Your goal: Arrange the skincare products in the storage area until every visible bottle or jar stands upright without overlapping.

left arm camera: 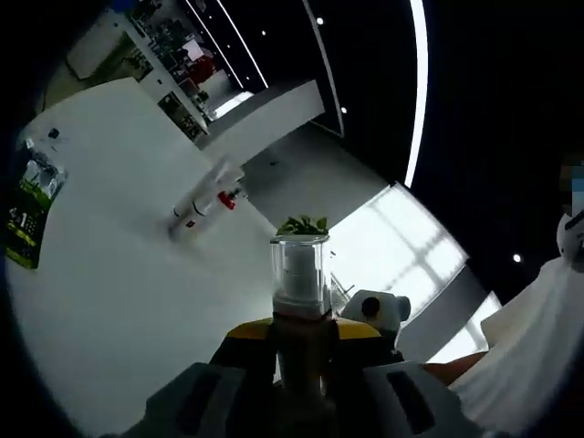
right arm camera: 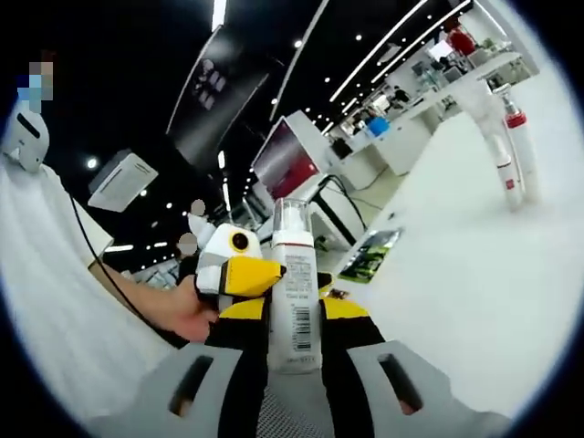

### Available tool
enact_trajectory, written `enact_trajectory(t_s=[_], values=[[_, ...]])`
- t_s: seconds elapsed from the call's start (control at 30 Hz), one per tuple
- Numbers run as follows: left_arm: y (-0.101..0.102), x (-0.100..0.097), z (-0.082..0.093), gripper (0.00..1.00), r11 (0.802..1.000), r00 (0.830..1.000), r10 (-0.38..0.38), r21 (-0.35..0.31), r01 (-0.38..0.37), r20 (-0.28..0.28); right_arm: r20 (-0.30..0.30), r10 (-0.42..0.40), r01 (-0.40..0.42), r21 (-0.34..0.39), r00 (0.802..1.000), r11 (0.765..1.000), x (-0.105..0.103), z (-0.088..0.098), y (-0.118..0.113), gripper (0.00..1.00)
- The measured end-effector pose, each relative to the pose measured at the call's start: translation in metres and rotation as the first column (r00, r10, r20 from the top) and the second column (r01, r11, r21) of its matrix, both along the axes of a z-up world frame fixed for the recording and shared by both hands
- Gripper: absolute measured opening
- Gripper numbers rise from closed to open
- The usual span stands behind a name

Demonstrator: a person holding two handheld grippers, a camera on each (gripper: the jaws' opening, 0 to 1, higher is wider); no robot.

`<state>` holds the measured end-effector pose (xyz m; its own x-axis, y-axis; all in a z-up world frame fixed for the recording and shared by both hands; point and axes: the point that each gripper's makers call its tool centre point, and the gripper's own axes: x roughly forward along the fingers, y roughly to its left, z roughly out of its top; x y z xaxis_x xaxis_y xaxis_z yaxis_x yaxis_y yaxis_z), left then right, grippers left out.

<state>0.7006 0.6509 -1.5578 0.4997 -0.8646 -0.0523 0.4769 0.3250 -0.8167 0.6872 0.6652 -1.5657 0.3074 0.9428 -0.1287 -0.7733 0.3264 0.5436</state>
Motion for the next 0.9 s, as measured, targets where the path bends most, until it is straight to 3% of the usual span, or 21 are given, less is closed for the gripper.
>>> enact_trajectory(t_s=[0.03,0.07,0.2,0.4,0.53,0.6,0.9], values=[[0.0,-0.001,0.0,0.23,1.0,1.0,0.0,0.016,-0.001,0.012,0.048,0.012,-0.011,-0.039,0.999,0.999,-0.001,-0.003,0.001,0.2],[-0.001,-0.001,0.0,0.23,1.0,1.0,0.001,0.016,-0.002,0.007,0.053,0.021,-0.019,-0.051,0.998,0.999,-0.003,-0.004,0.003,0.2],[0.004,0.003,-0.001,0.22,1.0,1.0,0.018,0.003,-0.018,-0.001,-0.022,0.018,-0.018,-0.03,1.0,0.999,-0.003,-0.008,0.002,0.21],[0.006,0.004,0.0,0.22,0.999,0.999,0.027,-0.029,-0.028,-0.023,-0.044,0.023,-0.023,-0.001,0.999,1.0,-0.004,-0.007,0.002,0.2],[0.004,0.003,0.002,0.23,0.999,1.0,0.016,-0.036,-0.016,-0.015,-0.106,0.043,-0.039,0.037,0.993,0.999,-0.008,-0.005,0.003,0.19],[0.003,0.002,0.008,0.23,0.998,1.0,0.009,-0.069,-0.009,-0.006,-0.105,0.04,-0.035,0.054,0.994,0.998,-0.007,0.0,0.0,0.19],[0.0,-0.001,0.014,0.23,0.995,1.0,-0.01,-0.098,0.011,0.011,-0.139,0.05,-0.036,0.1,0.989,0.994,-0.01,0.007,-0.001,0.18]])
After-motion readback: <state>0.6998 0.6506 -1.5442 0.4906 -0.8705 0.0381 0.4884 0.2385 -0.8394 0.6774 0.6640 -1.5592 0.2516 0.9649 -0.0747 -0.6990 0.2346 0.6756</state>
